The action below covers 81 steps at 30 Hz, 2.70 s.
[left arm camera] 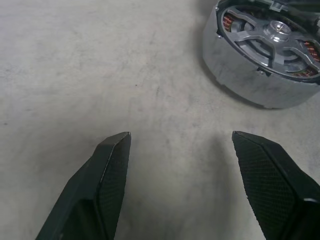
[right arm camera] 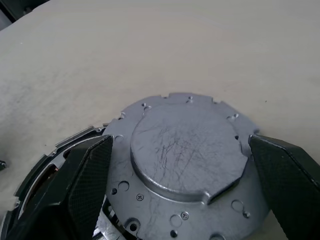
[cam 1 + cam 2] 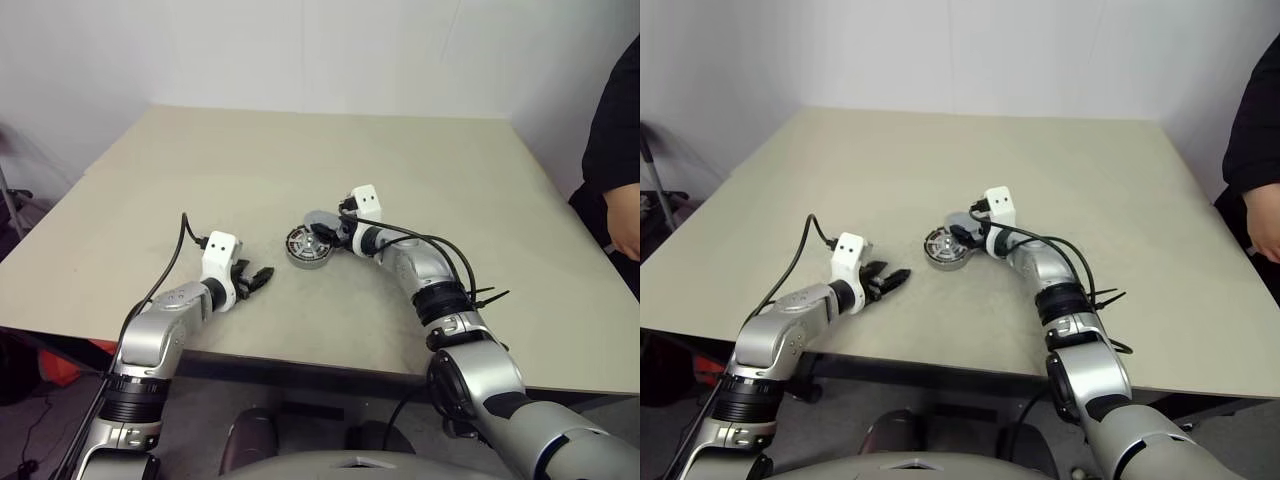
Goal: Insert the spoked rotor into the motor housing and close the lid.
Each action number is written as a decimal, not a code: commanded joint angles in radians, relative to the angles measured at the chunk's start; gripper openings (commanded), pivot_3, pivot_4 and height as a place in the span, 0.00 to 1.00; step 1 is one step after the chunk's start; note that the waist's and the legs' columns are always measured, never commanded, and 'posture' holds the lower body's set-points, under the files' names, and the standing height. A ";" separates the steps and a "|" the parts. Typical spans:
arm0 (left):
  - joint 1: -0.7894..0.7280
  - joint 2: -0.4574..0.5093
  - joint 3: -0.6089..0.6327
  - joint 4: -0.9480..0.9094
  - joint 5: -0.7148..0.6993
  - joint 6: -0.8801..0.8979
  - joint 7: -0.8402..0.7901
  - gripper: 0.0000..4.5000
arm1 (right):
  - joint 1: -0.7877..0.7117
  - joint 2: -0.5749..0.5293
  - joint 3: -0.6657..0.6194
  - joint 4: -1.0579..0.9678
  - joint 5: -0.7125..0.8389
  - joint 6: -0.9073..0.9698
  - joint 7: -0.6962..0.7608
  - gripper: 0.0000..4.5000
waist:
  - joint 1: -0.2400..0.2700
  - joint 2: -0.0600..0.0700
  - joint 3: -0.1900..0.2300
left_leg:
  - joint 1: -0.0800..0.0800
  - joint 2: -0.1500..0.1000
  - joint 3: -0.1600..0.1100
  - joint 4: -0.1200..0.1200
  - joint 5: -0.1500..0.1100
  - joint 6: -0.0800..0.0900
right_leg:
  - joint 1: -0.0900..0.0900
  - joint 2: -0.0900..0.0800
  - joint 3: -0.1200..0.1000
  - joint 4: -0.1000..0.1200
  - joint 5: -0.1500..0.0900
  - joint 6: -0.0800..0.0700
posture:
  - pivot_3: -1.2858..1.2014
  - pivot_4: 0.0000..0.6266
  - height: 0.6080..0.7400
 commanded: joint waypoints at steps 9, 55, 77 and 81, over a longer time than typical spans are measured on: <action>-0.013 0.010 0.032 -0.014 0.003 -0.021 0.006 0.76 | -0.014 -0.003 -0.008 -0.063 -0.004 -0.040 0.053 0.67 | 0.000 0.000 0.000 | 0.000 0.000 0.000 0.000 0.000 0.000 | 0.000 0.000 0.000 0.000 0.000 0.000 | 0.52 0.00 1.00; -0.005 0.023 0.042 -0.022 -0.009 0.001 0.000 0.76 | 0.172 -0.108 0.196 -0.243 -0.085 -0.212 0.468 0.67 | 0.000 0.000 0.000 | 0.000 0.001 0.000 0.003 -0.004 0.007 | 0.001 0.000 -0.001 -0.001 0.000 -0.001 | 0.52 0.00 1.00; 0.011 0.020 0.042 -0.036 -0.008 0.007 0.006 0.76 | 0.178 -0.106 0.176 -0.213 -0.093 -0.328 0.465 0.67 | -0.001 -0.001 0.000 | 0.000 0.001 0.000 0.004 -0.005 0.008 | 0.001 0.000 -0.001 -0.001 -0.001 -0.001 | 0.52 0.00 1.00; 0.012 0.020 0.041 -0.037 -0.007 0.006 0.007 0.76 | 0.171 -0.103 0.182 -0.176 -0.113 -0.344 0.456 0.67 | -0.001 -0.001 0.000 | 0.000 0.001 0.000 0.004 -0.005 0.008 | 0.002 0.000 -0.001 -0.001 -0.001 -0.001 | 0.52 0.00 1.00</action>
